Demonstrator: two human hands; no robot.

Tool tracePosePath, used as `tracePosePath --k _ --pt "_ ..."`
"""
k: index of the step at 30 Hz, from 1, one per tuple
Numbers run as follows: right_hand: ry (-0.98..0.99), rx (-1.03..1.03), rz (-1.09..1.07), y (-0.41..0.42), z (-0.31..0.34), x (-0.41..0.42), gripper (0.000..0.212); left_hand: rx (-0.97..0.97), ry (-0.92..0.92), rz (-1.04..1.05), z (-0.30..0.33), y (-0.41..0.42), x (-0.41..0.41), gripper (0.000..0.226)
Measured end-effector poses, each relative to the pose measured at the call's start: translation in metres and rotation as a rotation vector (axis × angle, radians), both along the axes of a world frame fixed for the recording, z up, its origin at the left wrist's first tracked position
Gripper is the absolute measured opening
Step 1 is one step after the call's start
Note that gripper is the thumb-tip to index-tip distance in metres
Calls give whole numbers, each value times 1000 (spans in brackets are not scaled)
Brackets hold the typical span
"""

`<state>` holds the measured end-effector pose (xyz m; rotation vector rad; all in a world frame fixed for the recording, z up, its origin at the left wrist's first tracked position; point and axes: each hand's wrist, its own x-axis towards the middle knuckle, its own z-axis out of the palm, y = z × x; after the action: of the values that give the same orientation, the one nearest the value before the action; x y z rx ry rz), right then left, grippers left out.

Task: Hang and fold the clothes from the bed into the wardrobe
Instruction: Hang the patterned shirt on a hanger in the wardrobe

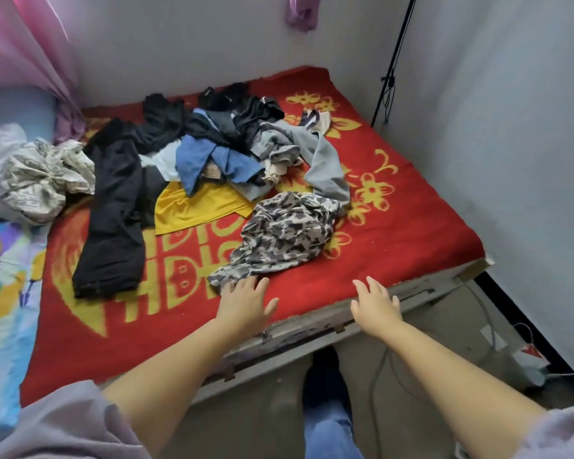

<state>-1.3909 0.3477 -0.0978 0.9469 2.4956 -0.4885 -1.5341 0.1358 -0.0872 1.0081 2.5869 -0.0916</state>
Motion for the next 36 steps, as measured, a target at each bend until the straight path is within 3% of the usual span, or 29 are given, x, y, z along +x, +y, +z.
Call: tracePosePath --k 11,17,23,25,27,28,30,32,34,36 --pt "-119 -100 44 198 -67 -149 54 54 -170 160 -67 205 -125 59" --pt "-80 -156 119 249 -143 -247 55 60 -150 127 -142 274 -199 61" --pt "191 -16 194 271 -238 -327 72 52 -71 155 -246 315 -271 100" --pt "176 46 195 270 -267 -345 76 30 -38 163 -278 319 -285 108" --pt "204 171 212 266 -293 -356 77 -49 -40 173 -304 321 -292 100" --pt "274 238 208 263 -306 -358 74 -48 -13 164 -315 320 -293 85" --pt "413 369 192 262 -328 -357 61 89 148 125 -331 314 -289 58" --pt "495 442 197 263 -333 -356 57 162 178 133 -343 306 -287 72" --pt "481 426 201 262 -325 -357 54 145 121 139 -335 307 -289 72" --pt "419 309 164 260 -306 -357 47 141 59 129 -313 316 -296 34"
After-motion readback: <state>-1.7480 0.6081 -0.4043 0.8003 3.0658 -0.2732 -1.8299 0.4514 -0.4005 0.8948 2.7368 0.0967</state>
